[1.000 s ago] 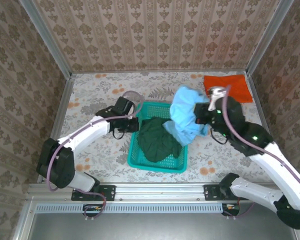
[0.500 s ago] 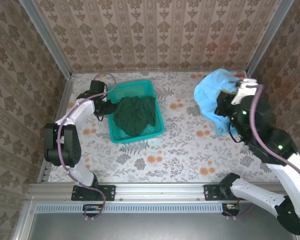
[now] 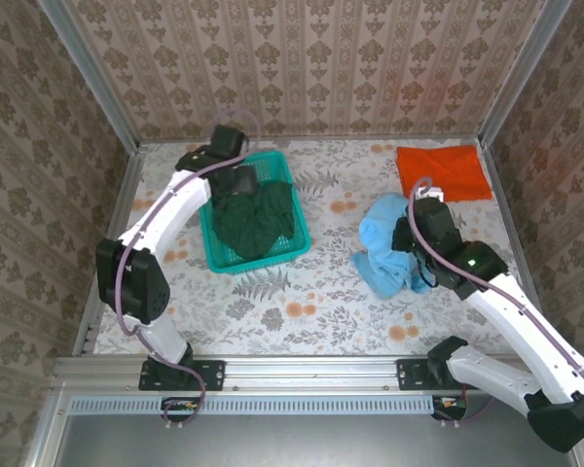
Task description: Fold and stack the t-shirts
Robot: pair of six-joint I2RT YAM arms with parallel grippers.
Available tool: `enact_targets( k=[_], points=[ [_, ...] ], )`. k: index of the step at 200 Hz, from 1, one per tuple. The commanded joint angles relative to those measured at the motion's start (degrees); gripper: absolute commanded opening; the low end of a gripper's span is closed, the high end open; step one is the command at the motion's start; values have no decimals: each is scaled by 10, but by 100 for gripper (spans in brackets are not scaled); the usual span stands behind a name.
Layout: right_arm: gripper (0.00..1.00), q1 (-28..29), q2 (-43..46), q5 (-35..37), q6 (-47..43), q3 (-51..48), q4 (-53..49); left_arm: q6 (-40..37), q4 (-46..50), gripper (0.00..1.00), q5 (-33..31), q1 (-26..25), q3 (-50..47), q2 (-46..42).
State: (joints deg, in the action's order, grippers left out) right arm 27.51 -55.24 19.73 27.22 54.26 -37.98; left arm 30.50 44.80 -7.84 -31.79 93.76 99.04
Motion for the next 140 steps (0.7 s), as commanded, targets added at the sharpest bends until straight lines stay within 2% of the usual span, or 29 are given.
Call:
enact_targets(
  k=[1,40,71,96,106,121,140],
  points=[
    [0,-3,-9,-39,24,-32,67,46,46,71,0,-58,28,43],
    [0,-3,-24,-64,36,-70,111,79,73,67,-3,-116,68,127],
    [0,-4,-22,-79,38,-87,131,103,69,61,-4,-128,69,161],
    [0,-4,-22,-85,37,-96,144,96,61,46,16,-128,68,172],
    [0,-4,-22,-88,36,-99,148,85,67,36,12,-126,67,172],
    [0,-4,-22,-94,37,-101,152,49,79,16,2,-119,57,164],
    [0,-4,-20,-101,38,-107,157,-9,98,3,-34,-95,33,144]
  ],
)
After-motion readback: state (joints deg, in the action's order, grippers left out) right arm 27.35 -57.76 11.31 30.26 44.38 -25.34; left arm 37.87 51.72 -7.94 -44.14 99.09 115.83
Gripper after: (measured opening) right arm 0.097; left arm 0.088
